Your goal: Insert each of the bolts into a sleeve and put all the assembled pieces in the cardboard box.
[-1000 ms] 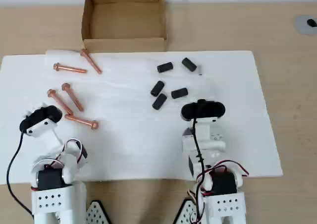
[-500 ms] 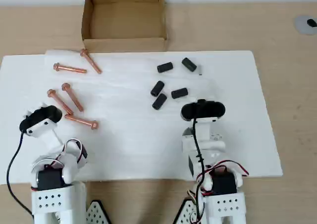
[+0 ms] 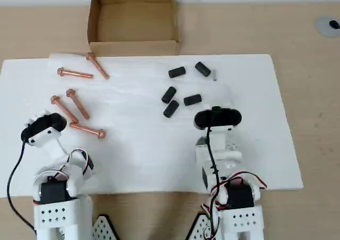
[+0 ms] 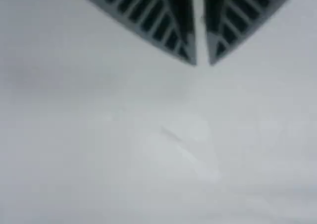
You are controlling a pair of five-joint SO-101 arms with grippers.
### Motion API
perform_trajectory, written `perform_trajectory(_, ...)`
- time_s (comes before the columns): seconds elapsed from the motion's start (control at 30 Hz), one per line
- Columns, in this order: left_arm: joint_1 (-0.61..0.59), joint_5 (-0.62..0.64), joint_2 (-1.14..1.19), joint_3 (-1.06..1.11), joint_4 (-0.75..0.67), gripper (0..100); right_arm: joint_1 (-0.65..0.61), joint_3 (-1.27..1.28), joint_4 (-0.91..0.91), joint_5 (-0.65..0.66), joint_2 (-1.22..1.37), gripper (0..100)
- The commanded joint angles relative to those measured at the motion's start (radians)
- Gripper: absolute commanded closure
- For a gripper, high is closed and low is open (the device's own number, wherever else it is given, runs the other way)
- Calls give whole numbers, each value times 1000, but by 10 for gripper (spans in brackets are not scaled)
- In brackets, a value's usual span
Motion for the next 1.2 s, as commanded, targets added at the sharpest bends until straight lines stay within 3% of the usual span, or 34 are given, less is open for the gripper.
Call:
perform_trajectory(0.0,-3,3,-8,-3,-12,991,10,2,5,-12,-119,989)
perform_trajectory(0.17,-3,3,-8,-3,-12,991,8,2,3,-8,-119,989)
perform_trajectory(0.43,-11,0,-8,-3,-17,991,-107,2,2,-9,-119,989)
perform_trajectory(0.53,-32,-3,-8,-21,-60,992,-102,2,0,-11,-119,989)
perform_trajectory(0.7,-69,3,64,-238,-32,991,-16,-13,-2,-11,-117,989)
perform_trajectory(0.83,-71,3,300,-445,26,992,58,-81,3,-11,-117,989)
perform_trajectory(1.03,-69,15,819,-848,147,994,61,-170,6,-9,-113,989)
perform_trajectory(1.17,-72,216,1122,-1122,245,994,67,-243,2,-12,-12,989)
